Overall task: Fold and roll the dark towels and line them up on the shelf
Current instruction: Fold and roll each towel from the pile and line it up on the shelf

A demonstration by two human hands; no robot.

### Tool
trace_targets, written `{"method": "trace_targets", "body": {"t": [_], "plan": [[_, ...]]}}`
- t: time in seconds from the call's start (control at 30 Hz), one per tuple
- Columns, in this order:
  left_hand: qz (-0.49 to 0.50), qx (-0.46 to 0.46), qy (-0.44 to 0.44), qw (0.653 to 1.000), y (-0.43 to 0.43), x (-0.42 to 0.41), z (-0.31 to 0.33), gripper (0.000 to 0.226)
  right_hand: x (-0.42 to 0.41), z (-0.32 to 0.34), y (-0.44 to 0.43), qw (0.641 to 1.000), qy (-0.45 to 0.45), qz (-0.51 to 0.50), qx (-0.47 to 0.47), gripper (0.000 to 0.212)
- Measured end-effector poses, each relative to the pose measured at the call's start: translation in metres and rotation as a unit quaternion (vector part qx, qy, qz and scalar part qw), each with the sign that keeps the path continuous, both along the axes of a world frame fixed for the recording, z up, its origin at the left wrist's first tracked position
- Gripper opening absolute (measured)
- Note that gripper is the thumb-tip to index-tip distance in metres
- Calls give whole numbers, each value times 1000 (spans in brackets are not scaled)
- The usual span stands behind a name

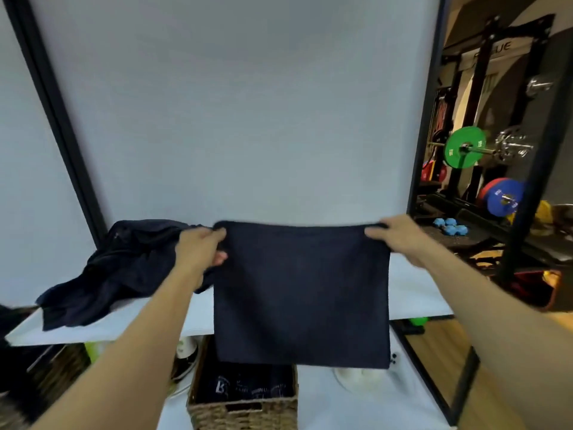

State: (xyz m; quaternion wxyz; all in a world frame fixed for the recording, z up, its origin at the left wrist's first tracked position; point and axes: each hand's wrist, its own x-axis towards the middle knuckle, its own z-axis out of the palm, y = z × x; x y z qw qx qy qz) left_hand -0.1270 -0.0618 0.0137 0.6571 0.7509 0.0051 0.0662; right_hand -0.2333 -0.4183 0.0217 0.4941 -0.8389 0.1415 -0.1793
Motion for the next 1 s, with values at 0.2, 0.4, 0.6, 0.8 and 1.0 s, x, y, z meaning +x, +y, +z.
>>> {"method": "trace_targets", "body": {"t": [0.2, 0.4, 0.6, 0.8, 1.0], "plan": [[-42, 169, 24, 984, -35, 48, -80, 45, 40, -89, -24, 986, 162, 27, 10, 26], [13, 212, -18, 977, -85, 141, -77, 36, 129, -80, -67, 989, 127, 43, 64, 23], [60, 237, 29, 969, -111, 231, -98, 33, 218, -101, -92, 993, 116, 2, 21, 26], [-50, 342, 103, 933, -129, 260, -128, 23, 269, -137, -88, 968, 223, 68, -87, 37], [-92, 311, 169, 931, -137, 267, -116, 17, 290, -122, -80, 941, 285, 144, -115, 39]]}}
